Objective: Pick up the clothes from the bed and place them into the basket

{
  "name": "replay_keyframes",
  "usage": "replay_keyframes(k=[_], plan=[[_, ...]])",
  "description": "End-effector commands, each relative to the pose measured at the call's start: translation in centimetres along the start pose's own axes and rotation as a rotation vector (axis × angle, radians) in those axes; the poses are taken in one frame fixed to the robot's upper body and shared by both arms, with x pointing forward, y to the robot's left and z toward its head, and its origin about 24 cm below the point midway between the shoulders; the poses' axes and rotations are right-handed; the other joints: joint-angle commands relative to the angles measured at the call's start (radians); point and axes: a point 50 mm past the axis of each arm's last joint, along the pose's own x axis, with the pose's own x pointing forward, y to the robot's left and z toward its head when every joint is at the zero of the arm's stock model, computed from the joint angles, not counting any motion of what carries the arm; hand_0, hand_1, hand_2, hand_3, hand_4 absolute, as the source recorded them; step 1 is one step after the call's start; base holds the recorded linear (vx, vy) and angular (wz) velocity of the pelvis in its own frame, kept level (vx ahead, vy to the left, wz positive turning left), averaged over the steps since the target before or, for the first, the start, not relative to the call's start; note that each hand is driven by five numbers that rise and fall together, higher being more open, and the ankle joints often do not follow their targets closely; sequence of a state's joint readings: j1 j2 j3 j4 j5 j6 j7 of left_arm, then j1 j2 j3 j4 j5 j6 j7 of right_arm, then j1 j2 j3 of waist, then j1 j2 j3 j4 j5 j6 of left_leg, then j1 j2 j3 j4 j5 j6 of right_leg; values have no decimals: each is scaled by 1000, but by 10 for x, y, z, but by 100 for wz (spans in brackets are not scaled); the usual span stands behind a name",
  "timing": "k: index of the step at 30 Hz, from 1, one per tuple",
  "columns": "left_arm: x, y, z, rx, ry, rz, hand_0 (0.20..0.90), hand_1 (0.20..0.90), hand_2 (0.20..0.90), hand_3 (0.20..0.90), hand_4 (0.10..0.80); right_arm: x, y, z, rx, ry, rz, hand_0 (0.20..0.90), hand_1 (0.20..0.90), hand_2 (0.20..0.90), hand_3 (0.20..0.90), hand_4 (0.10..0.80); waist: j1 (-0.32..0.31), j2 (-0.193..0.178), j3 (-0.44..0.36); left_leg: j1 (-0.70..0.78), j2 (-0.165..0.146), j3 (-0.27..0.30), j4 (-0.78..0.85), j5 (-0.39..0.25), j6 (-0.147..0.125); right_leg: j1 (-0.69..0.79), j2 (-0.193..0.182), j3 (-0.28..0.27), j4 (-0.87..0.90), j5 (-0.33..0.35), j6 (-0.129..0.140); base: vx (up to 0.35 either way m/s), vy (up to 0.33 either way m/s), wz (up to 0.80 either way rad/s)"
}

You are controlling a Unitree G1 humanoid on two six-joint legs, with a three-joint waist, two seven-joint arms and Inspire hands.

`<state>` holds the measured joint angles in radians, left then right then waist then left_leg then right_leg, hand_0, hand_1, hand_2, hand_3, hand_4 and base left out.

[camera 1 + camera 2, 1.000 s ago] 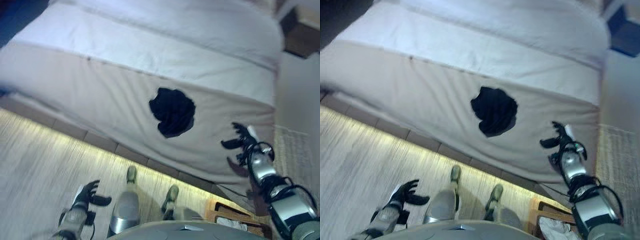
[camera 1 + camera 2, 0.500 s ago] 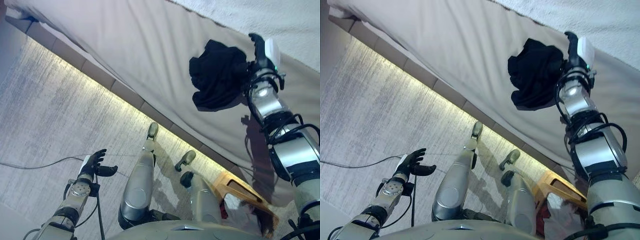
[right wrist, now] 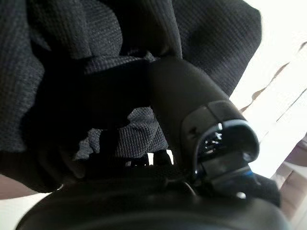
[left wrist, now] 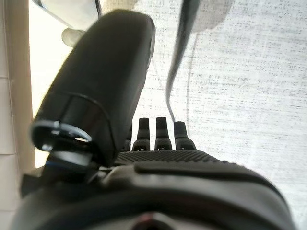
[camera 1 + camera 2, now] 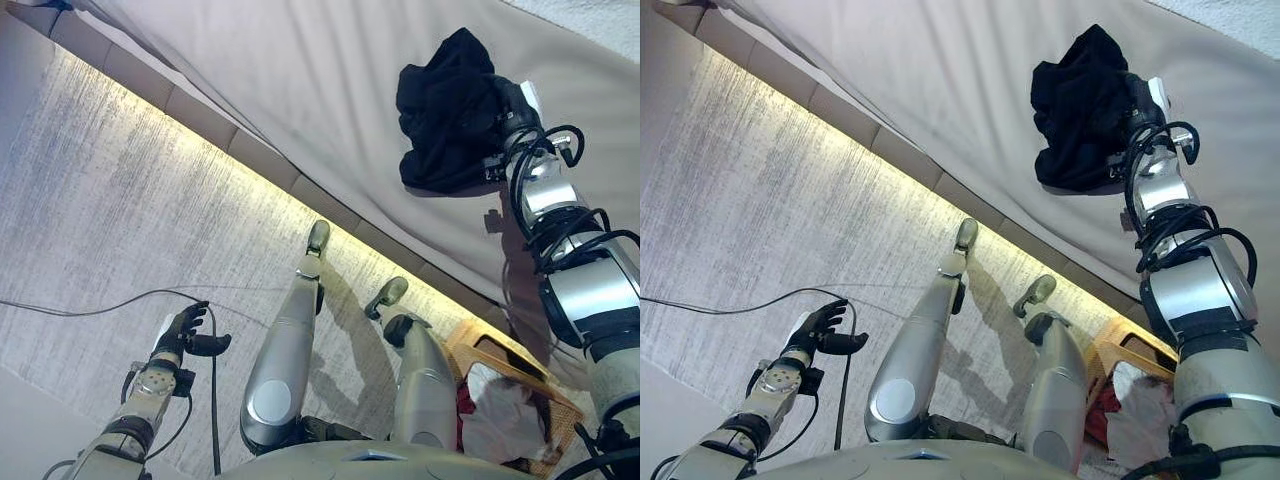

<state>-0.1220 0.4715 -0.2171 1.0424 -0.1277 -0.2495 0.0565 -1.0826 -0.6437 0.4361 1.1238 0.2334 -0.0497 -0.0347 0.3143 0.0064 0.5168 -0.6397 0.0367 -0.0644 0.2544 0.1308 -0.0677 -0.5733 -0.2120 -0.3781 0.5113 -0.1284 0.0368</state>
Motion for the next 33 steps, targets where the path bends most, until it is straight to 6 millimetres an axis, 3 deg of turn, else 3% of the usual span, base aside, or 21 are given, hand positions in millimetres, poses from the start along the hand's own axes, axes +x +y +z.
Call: replay_keyframes(k=[1, 3, 4, 7, 10, 15, 17, 18, 23, 26, 33], plan=[[-13, 17, -28, -7, 67, 37, 900, 900, 900, 900, 800, -27, 58, -79, -77, 246, 305, 900, 900, 900, 900, 800, 18, 67, -57, -21, 18, -29, 43, -58, -1, -40, 35, 50, -28, 39, 3, 37, 21, -9], [-13, 16, -25, -10, 51, 35, 900, 900, 900, 900, 800, -29, 57, -86, -124, 281, 284, 900, 900, 900, 900, 800, 19, 71, -56, -19, 15, -30, 53, -60, -2, -35, 35, 52, -27, 38, 1, 33, 12, -5], [-12, 14, -23, -18, 33, 13, 900, 900, 900, 900, 800, -28, 53, -85, -134, 272, 255, 300, 300, 300, 200, 100, 18, 74, -55, -19, 14, -31, 59, -62, -2, -34, 36, 54, -26, 38, 0, 0, 0, 0], [-12, 9, -15, -16, -18, -17, 900, 900, 900, 900, 800, -23, 39, -76, -76, 217, 140, 300, 300, 300, 200, 100, 18, 83, -55, -15, 10, -33, 64, -64, -4, -22, 41, 53, -33, 40, -3, 0, 13, 9], [-15, 9, -17, -8, -21, -16, 900, 900, 900, 900, 800, -20, 16, -66, 126, 152, -19, 300, 300, 300, 200, 100, 11, 85, -56, 0, 9, -32, 57, -68, -5, 2, 56, 56, -56, 45, -2, -13, -12, -4], [-25, 7, -39, -13, 31, 13, 900, 900, 900, 900, 800, -23, -13, -63, 733, 3, -130, 300, 300, 300, 200, 100, -14, 85, -74, 67, 20, -20, 23, -76, -20, 82, 84, 67, -108, 37, -5, 6, 10, -9], [-28, 4, -44, -27, 34, 8, 900, 900, 900, 900, 800, -25, -17, -64, 875, -41, -143, 300, 300, 300, 200, 100, -22, 88, -84, 90, 24, -15, 12, -75, -24, 102, 88, 72, -120, 36, -6, -16, 87, -11], [-29, 0, -45, -33, 26, 0, 900, 900, 900, 900, 800, -26, -16, -65, 970, -67, -132, 300, 300, 300, 200, 100, -27, 94, -88, 95, 27, -7, 1, -47, -22, 110, 89, 62, -136, 62, -15, -75, 114, 13], [-35, -21, -50, -56, 9, -37, 900, 900, 900, 900, 800, -32, -12, -69, 1362, -203, -109, 300, 300, 300, 200, 100, -53, 108, -137, 193, 36, 18, -58, -46, -36, 208, 92, 72, -209, 60, -5, 2, 116, -2], [-42, -32, -57, -67, 13, -55, 900, 900, 900, 900, 800, -40, 5, -69, 1599, -327, -16, 300, 300, 300, 200, 100, -69, 104, -179, 274, 46, 42, -119, -42, -46, 296, 89, 79, -274, 59, 3, 22, 97, 0], [-65, -46, -87, -54, 102, -79, 900, 900, 900, 900, 800, -69, 45, -69, 1735, -396, 146, 300, 300, 300, 200, 100, -97, 68, -303, 438, 45, 76, -230, -23, -56, 496, 93, 91, -433, 83, 16, 106, 65, -4]])
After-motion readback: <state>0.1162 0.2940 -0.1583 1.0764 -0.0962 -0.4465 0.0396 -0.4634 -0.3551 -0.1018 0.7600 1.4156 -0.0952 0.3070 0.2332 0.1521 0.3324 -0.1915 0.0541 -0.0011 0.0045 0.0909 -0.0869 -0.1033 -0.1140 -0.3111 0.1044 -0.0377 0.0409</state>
